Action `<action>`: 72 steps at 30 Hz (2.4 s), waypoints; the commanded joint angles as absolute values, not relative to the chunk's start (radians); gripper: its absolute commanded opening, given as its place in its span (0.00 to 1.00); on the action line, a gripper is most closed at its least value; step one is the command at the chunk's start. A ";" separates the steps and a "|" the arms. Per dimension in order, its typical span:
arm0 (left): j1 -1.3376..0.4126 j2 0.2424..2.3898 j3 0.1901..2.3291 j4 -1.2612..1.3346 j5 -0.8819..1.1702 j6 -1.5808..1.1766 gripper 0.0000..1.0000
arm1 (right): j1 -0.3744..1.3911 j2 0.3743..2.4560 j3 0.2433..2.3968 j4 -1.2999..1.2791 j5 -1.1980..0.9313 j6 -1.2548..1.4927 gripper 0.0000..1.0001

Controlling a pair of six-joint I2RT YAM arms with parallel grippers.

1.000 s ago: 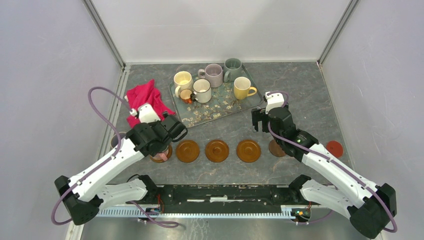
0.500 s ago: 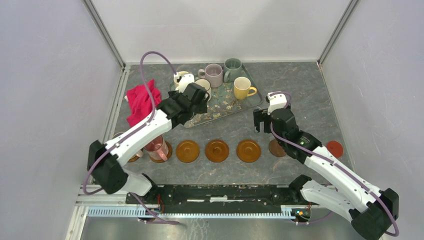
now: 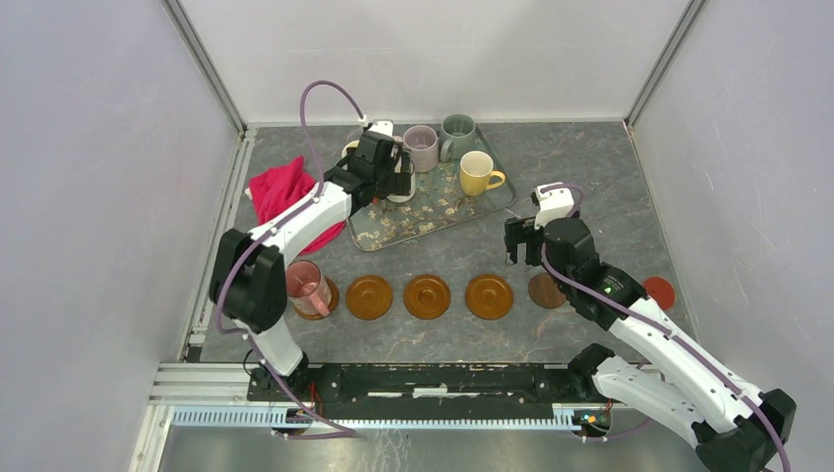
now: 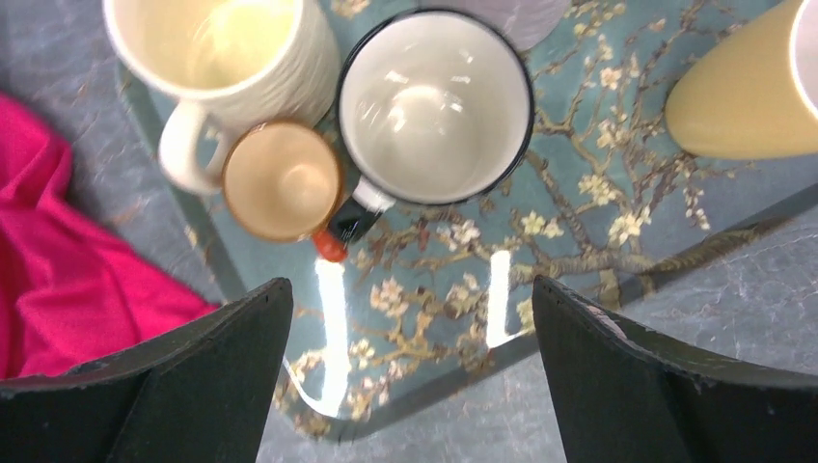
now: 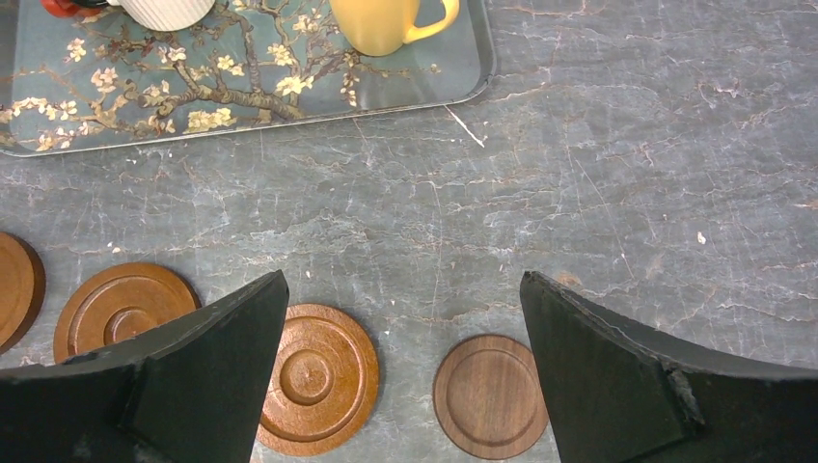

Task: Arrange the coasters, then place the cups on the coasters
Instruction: Pick up the cup from the tray.

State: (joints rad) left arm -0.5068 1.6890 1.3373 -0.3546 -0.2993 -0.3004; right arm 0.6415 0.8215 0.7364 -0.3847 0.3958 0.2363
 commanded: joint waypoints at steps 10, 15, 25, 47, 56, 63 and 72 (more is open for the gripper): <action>-0.463 1.880 1.477 -0.302 -0.200 -0.130 1.00 | 0.646 0.777 0.785 -0.416 0.400 0.217 0.98; -0.465 1.884 1.460 -0.292 -0.148 -0.145 1.00 | 0.647 0.767 0.779 -0.416 0.403 0.213 0.98; -0.534 1.885 1.444 -0.286 -0.135 -0.197 0.96 | 0.647 0.756 0.764 -0.410 0.411 0.210 0.98; -0.556 2.013 1.540 -0.341 -0.420 -0.402 0.50 | 0.647 0.756 0.765 -0.423 0.420 0.205 0.98; -0.558 2.011 1.547 -0.334 -0.431 -0.397 0.18 | 0.647 0.763 0.767 -0.425 0.423 0.205 0.98; -0.579 1.967 1.521 -0.328 -0.444 -0.381 0.02 | 0.646 0.764 0.762 -0.422 0.423 0.204 0.98; -0.631 1.869 1.477 -0.326 -0.475 -0.399 0.02 | 0.647 0.771 0.761 -0.417 0.415 0.207 0.98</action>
